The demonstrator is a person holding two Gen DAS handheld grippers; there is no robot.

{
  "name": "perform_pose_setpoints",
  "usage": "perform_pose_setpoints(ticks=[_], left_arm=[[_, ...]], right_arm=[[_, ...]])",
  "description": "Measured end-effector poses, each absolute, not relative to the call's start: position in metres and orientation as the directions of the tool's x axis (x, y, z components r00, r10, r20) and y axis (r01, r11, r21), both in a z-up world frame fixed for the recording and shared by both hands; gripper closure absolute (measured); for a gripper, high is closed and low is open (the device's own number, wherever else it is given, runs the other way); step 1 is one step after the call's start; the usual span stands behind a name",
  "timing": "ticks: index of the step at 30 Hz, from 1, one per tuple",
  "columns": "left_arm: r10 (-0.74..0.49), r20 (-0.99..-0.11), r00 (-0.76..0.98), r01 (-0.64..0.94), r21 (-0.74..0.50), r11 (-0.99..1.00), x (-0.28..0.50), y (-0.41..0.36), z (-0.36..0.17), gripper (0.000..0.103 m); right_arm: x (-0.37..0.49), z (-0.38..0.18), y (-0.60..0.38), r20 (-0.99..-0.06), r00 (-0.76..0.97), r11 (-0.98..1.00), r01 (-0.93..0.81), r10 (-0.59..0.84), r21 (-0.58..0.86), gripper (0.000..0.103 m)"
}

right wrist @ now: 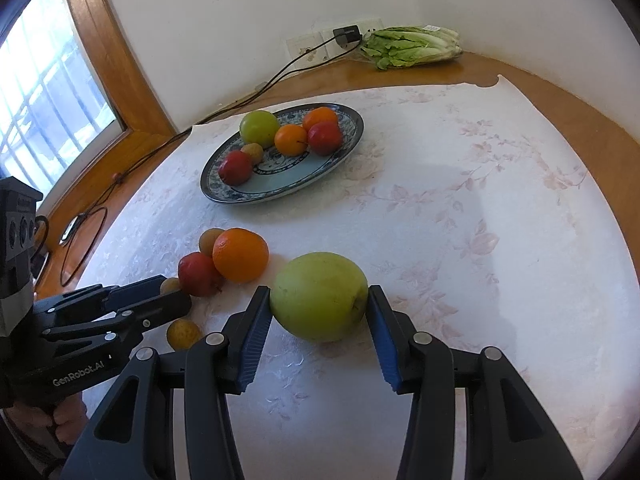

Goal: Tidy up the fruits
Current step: 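Lift the pomelo with the right tool while the left tool grasps the brown kiwi, then carry the pomelo and kiwi over the plate with both tools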

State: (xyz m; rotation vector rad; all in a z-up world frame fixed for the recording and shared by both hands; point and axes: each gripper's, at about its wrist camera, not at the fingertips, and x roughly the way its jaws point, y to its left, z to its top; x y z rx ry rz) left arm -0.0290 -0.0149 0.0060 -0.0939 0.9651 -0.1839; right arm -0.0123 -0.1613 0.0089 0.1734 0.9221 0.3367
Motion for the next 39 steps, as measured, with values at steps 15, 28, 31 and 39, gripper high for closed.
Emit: perform_pose_setpoints(ticks=[15,28,31,39], left_arm=[[-0.194,-0.818,0.542,0.138,-0.141,0.980,-0.028,-0.027,0.005,0.078],[-0.216,-0.813,0.541,0.120,-0.179,0.976,-0.031,-0.016,0.013,0.079],[-0.215,-0.809,0.547,0.117,-0.181,0.977,-0.031,-0.014,0.016,0.079],[-0.200,-0.788,0.582,0.103,-0.172,0.980,-0.029,-0.007,0.034,0.079]], right_arm=[[-0.011,0.007,-0.163,-0.750,0.545,0.927,-0.231,0.375,0.295,0.054],[-0.011,0.008,-0.162,-0.751,0.548,0.929,-0.232,0.369,0.287,0.055],[-0.012,0.008,-0.163,-0.748,0.548,0.927,-0.230,0.375,0.296,0.055],[-0.011,0.015,-0.168,-0.741,0.547,0.920,-0.217,0.391,0.326,0.055]])
